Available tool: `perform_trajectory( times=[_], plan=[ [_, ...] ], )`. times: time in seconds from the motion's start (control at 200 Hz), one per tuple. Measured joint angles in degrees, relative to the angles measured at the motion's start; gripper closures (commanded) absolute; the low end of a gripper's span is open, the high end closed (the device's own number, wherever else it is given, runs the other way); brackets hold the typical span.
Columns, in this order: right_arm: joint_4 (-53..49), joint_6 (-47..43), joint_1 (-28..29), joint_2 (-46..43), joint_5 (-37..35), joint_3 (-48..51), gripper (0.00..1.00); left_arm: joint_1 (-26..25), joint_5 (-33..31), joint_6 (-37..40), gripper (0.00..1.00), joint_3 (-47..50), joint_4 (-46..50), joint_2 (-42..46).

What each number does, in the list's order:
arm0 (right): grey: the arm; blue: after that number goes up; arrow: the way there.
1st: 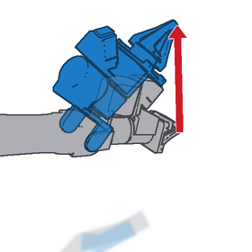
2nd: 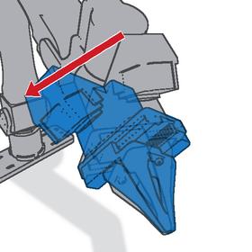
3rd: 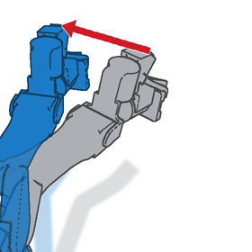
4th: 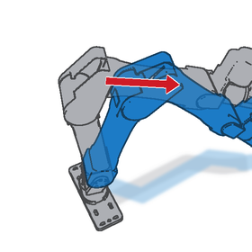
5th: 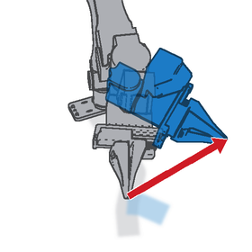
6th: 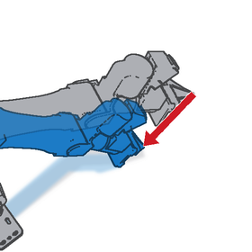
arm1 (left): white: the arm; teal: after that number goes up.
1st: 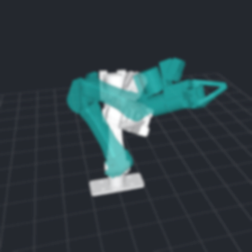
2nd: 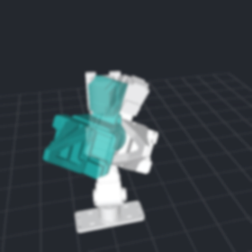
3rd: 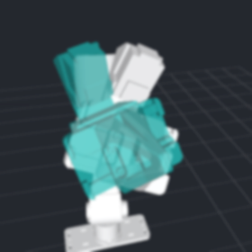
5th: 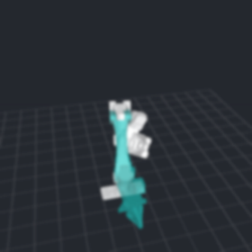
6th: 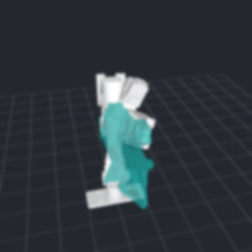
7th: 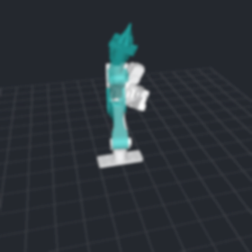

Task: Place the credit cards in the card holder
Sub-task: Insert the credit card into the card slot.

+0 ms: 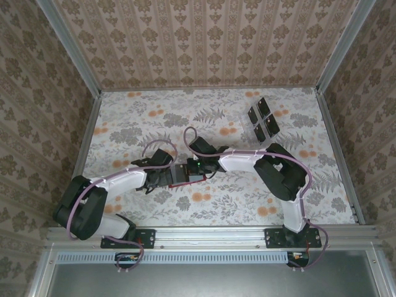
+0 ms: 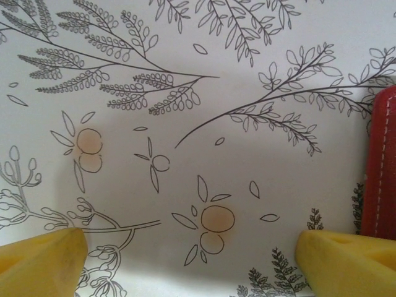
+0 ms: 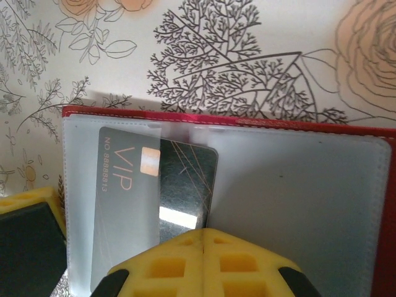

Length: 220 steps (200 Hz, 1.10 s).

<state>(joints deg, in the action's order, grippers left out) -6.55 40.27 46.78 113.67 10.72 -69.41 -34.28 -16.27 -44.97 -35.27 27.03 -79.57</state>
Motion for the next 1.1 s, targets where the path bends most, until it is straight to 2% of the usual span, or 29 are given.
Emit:
perform_trajectory(
  times=[0.575,0.645,0.73,0.815,0.96,1.1],
  plan=[
    [0.2,1.2,1.1,2.6,0.4,-3.6,0.97,0.0,0.6,0.8,0.00,0.0,-0.8,-0.5],
    [0.2,1.6,1.1,2.5,0.4,-3.6,0.91,0.0,0.6,1.0,0.00,0.0,-0.8,-0.5],
    [0.3,1.7,1.1,1.9,0.5,-3.2,0.76,0.0,0.7,1.2,0.00,0.0,-0.8,-0.3],
    [0.5,2.0,1.0,-0.2,0.7,-1.7,0.73,0.0,0.6,1.3,0.00,0.0,-0.5,0.0],
    [1.0,1.9,0.7,-4.0,0.6,0.4,0.74,0.3,0.6,1.7,0.00,0.0,0.1,0.9],
    [2.8,2.1,0.2,-4.3,0.6,1.8,0.84,0.7,0.7,2.1,0.00,0.0,0.0,1.0]
  ],
)
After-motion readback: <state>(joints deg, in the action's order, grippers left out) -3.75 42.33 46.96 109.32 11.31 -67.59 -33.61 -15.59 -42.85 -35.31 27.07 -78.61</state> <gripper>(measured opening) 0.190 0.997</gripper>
